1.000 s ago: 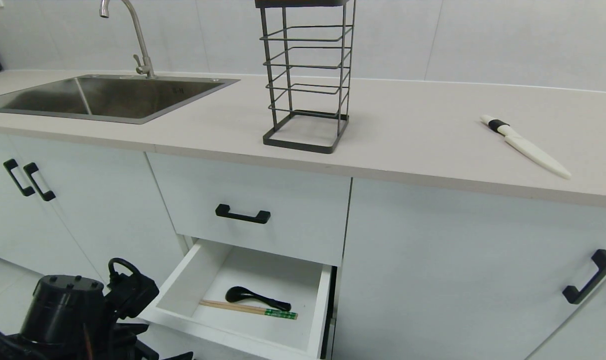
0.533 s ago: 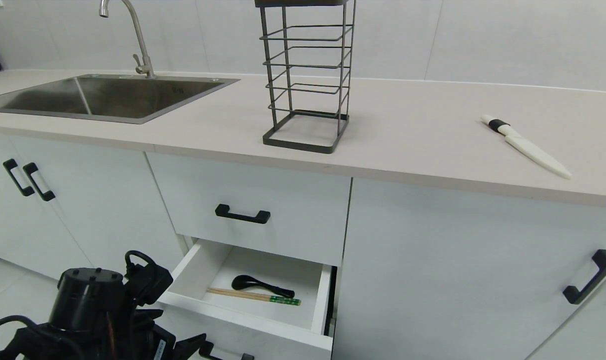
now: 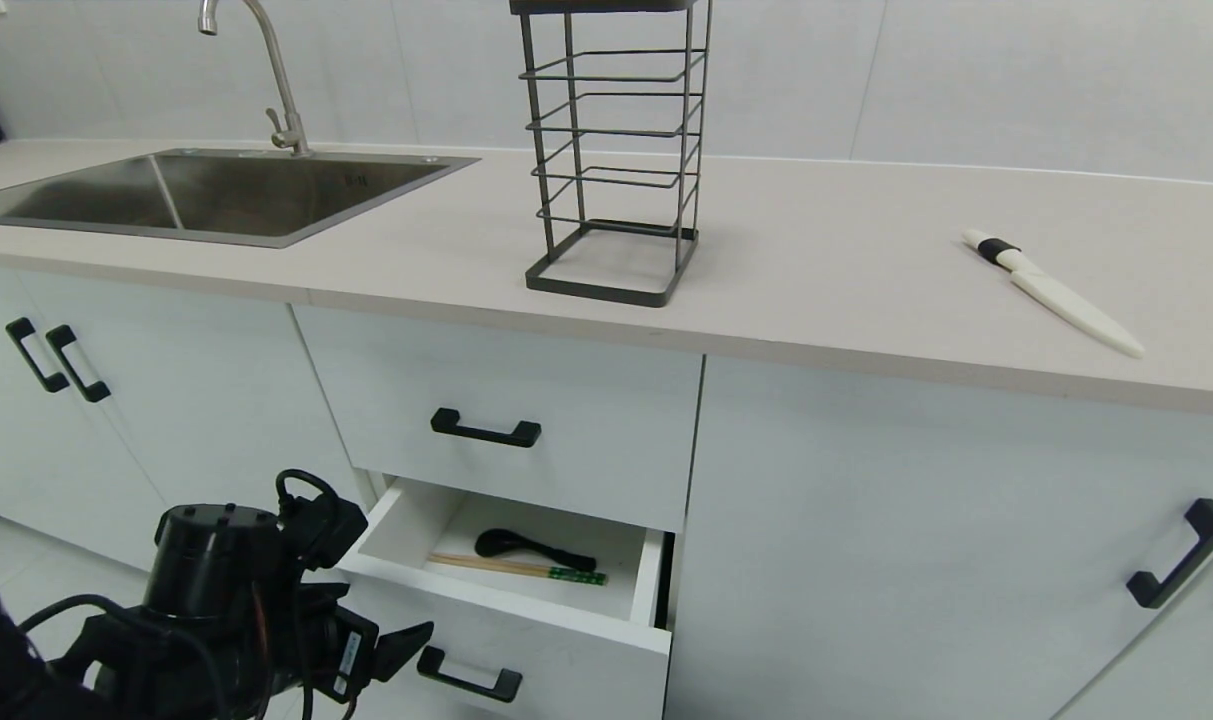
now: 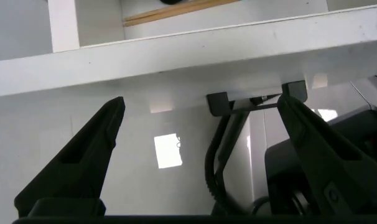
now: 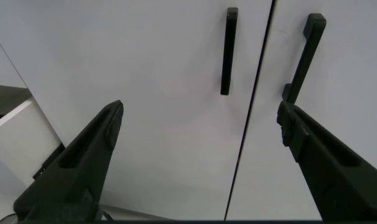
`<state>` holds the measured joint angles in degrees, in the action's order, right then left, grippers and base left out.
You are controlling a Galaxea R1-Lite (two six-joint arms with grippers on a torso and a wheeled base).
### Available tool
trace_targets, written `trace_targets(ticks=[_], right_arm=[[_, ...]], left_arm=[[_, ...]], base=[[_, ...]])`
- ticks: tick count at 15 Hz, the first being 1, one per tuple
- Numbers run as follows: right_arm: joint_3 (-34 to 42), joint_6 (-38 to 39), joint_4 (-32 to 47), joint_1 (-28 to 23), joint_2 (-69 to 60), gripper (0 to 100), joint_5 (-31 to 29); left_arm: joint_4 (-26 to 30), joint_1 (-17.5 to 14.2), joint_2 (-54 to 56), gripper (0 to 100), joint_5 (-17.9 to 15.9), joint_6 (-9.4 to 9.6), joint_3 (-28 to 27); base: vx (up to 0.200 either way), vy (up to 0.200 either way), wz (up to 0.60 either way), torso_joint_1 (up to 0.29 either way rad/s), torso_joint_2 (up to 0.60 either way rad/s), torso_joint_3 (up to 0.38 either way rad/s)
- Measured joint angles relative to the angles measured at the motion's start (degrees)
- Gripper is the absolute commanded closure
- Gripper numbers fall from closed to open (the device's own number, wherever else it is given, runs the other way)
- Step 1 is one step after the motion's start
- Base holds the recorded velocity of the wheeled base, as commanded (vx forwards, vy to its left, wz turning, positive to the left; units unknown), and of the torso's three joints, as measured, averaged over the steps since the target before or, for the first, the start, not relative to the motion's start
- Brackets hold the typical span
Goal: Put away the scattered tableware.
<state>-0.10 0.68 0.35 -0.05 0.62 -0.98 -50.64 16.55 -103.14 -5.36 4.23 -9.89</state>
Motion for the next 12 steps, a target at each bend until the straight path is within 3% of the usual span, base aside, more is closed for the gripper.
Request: trace_targets(ticks=[6, 12], right_arm=[[0.0, 0.0, 0.0, 0.0, 0.0, 0, 0.0], [0.0, 0.0, 0.0, 0.0, 0.0, 0, 0.0]], left_arm=[[-4.0, -2.3, -4.5, 0, -0.2, 0.09, -4.6], [-4.6, -2.6, -8.0, 0, -0.2, 0.09, -9.1]], base=[[0.000, 0.000, 0.00, 0.000, 0.00, 0.000], [0.000, 0.000, 0.00, 0.000, 0.00, 0.000]])
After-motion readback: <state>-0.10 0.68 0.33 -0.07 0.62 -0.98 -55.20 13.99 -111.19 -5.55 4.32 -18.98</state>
